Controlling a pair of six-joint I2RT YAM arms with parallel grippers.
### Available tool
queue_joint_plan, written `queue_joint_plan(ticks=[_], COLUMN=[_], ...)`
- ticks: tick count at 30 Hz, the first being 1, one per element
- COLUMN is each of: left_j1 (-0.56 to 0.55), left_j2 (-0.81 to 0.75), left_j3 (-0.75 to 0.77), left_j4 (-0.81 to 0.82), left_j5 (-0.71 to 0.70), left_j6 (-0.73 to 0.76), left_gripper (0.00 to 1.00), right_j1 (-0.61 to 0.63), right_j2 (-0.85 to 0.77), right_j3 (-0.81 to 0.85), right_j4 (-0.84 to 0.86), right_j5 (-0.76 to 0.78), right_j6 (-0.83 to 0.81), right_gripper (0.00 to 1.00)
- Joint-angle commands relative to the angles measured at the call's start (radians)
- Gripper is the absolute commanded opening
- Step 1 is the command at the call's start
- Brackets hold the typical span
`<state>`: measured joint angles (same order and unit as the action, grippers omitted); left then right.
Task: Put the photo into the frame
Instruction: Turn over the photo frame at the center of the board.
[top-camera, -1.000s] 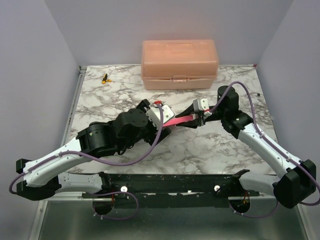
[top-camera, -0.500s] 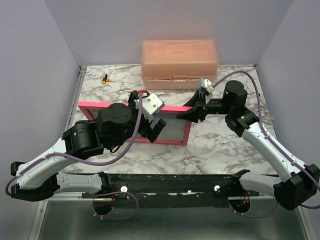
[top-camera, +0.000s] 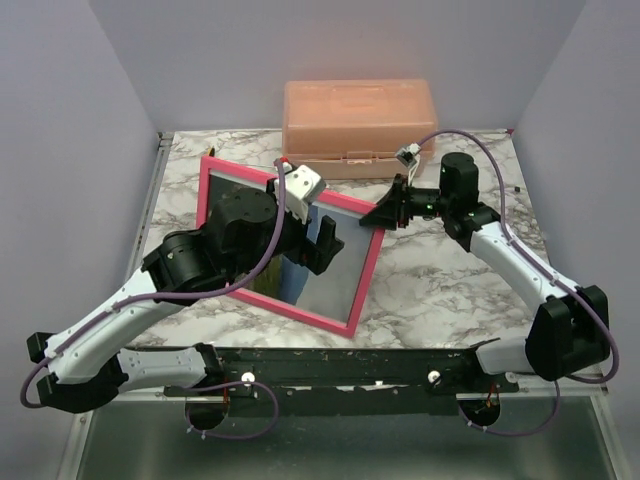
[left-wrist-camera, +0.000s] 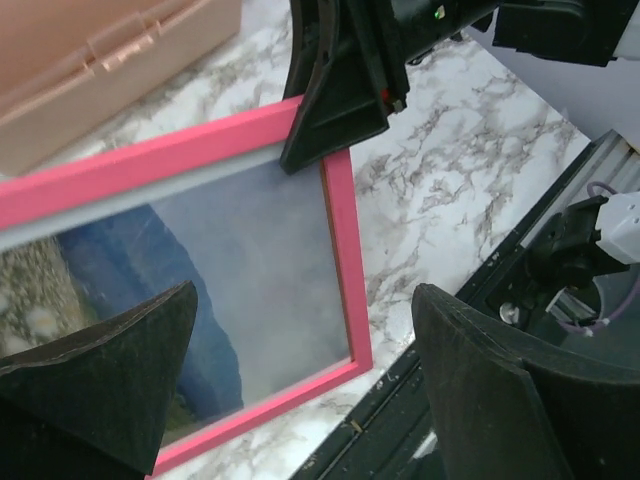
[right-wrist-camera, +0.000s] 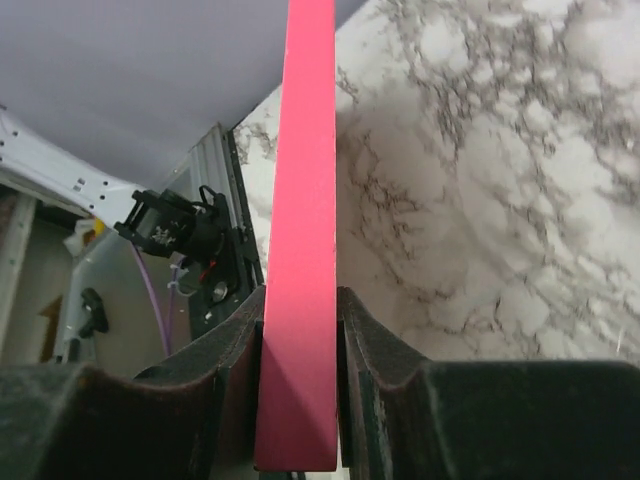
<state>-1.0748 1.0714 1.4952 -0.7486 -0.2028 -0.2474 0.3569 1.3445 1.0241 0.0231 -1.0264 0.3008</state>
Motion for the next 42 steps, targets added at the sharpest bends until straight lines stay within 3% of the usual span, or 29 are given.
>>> queue_joint_plan(ticks=[1, 7, 15, 17, 22, 31, 38, 39, 42], left_j1=[0.122, 0.249, 0.272, 0.272, 0.271, 0.272, 0.272, 0.272, 0.272], left_j2=[-0.001, -0.051, -0.08, -0.084, -0.104, -0.148, -0.138, -0.137, -0.133], left_j3=[-0.094, -0.274, -0.368, -0.382, -0.414, -0.435, -0.414, -0.415, -0.419], left_j4=[0.045, 0.12, 0.152, 0.155, 0.181, 0.214, 0.187, 0.186, 0.184], left_j5=[0.239, 0.379, 0.433, 0.431, 0.456, 0.469, 0.445, 0.441, 0.438], left_j6=[-0.179, -0.297, -0.347, -0.349, -0.334, -0.303, -0.273, -0.272, -0.273], left_gripper=[0.9, 0.9, 0.9, 0.9, 0.91, 0.91, 0.91, 0.91, 0.91], right_j1=[-0.071, -0.126, -0.154, -0.163, -0.172, -0.177, -0.177, -0.178, -0.177], right_j2=[0.057, 0.139, 0.261, 0.29, 0.368, 0.451, 0.377, 0.365, 0.321], right_j3=[-0.046, -0.065, -0.069, -0.068, -0.078, -0.056, -0.018, -0.006, 0.017], right_j4=[-0.057, -0.175, -0.171, -0.17, -0.17, -0.198, -0.273, -0.297, -0.354], right_j5=[-0.078, 0.085, 0.182, 0.203, 0.338, 0.526, 0.745, 0.772, 0.862], right_j6=[0.041, -0.001, -0.012, -0.017, -0.046, -0.048, -0.028, -0.022, 0.003], right_gripper=[0.0, 0.01, 0.11, 0.18, 0.49, 0.59, 0.88, 0.97, 1.0])
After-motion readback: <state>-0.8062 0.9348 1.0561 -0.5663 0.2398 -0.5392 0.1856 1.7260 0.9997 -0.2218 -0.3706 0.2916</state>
